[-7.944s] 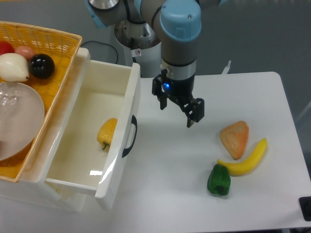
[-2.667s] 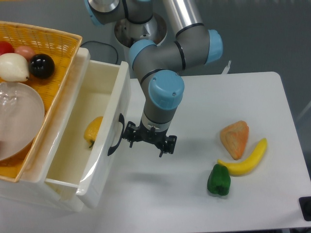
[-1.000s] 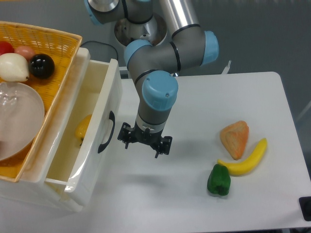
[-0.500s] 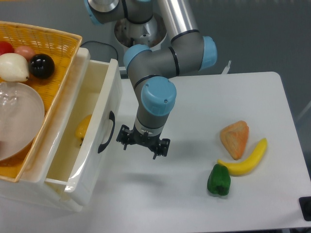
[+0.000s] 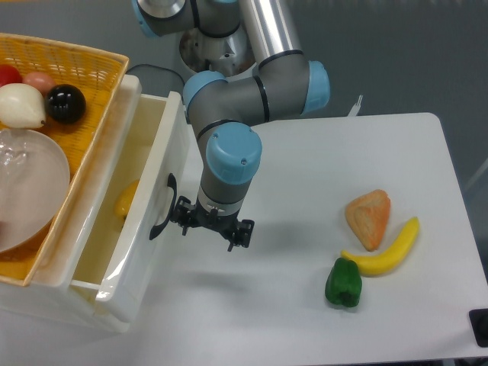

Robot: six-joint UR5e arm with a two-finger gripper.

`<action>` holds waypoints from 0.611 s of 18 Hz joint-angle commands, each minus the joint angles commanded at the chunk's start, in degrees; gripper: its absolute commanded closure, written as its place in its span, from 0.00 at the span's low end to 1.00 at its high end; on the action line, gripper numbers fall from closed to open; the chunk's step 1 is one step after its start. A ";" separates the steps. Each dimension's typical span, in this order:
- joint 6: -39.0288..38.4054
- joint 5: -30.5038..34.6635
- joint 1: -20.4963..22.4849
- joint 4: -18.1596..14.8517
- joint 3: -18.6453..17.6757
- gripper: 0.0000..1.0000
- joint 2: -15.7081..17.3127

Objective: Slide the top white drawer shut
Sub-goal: 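Keep pushing the drawer front until it sits flush with the unit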

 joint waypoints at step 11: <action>-0.09 -1.58 -1.49 -0.18 -0.09 0.00 0.62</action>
